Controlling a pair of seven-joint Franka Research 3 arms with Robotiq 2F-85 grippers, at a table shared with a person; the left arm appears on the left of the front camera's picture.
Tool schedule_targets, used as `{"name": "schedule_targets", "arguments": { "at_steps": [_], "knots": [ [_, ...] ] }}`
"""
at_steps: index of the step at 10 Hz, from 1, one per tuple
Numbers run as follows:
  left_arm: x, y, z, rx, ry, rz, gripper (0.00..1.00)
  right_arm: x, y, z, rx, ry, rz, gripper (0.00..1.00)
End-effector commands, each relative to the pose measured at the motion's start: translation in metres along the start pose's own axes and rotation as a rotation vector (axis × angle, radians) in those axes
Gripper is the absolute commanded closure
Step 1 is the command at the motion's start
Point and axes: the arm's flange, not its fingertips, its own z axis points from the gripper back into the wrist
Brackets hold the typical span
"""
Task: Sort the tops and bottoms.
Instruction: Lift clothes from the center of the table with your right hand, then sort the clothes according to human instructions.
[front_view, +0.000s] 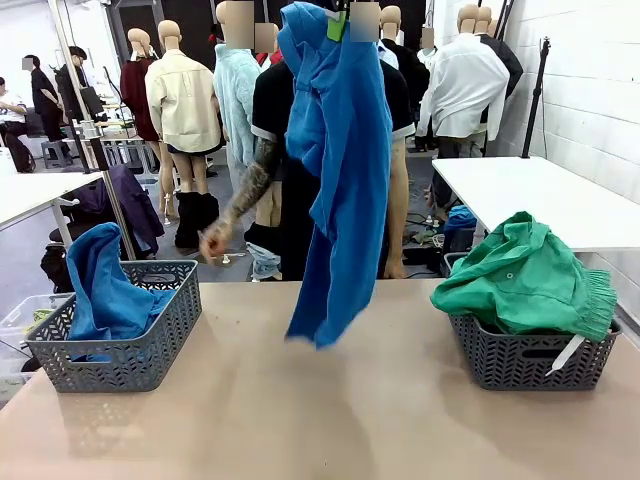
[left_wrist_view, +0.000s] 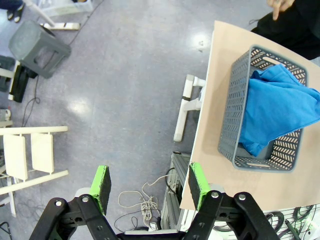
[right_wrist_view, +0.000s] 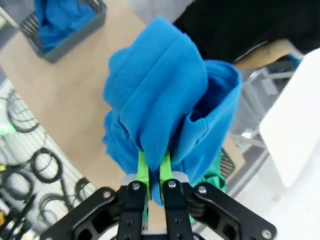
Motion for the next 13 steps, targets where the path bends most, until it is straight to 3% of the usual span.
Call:
{"name": "schedule_targets", "arguments": {
  "at_steps": [1, 2, 13],
  "knots": [
    [-0.003, -0.001, 0.001, 0.017, 0.004, 0.006, 0.19, 0.056, -0.022, 0.015, 0.055, 0.022, 0.001, 1.00],
    [-0.003, -0.001, 0.001, 0.017, 0.004, 0.006, 0.19, 0.000, 0.000, 0.000, 0.000, 0.000, 0.000, 1.00],
    [-0.003, -0.001, 0.001, 0.017, 0.004, 0.006, 0.19, 0.000, 0.000, 0.000, 0.000, 0.000, 0.000, 1.00]
  ]
}}
